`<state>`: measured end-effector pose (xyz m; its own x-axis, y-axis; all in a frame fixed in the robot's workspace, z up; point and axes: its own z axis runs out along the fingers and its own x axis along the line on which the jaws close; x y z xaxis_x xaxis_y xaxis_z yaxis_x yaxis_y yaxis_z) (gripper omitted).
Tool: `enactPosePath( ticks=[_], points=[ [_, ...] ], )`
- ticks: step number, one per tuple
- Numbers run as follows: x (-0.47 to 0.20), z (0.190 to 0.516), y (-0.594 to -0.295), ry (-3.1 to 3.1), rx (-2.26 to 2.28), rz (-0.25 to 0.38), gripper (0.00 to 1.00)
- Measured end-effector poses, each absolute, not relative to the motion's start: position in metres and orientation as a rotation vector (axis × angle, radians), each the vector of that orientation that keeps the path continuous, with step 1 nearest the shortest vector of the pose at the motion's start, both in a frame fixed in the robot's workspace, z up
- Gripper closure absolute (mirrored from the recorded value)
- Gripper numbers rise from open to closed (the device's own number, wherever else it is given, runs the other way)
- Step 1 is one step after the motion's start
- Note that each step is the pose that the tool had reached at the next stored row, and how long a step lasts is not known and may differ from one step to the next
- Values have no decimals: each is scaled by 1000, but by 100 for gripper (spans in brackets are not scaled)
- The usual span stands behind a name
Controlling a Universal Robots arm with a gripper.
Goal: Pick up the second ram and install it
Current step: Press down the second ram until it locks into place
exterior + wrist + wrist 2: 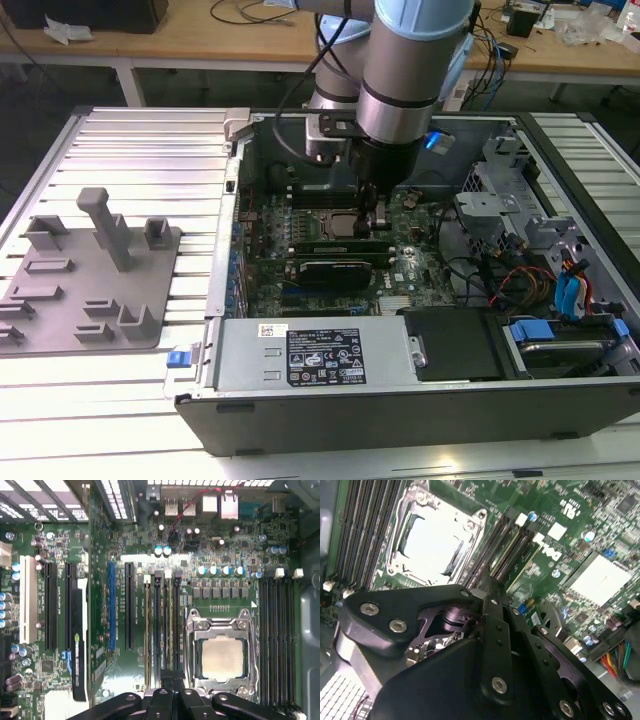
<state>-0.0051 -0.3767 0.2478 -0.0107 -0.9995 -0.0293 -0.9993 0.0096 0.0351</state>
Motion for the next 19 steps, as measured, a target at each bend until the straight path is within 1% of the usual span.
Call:
enactPosePath(
  ticks=[7, 19],
  points=[
    [22, 245, -377, -2216, 2193, -100, 92],
    [31, 240, -377, -2221, 2198, -99, 92]
  ],
)
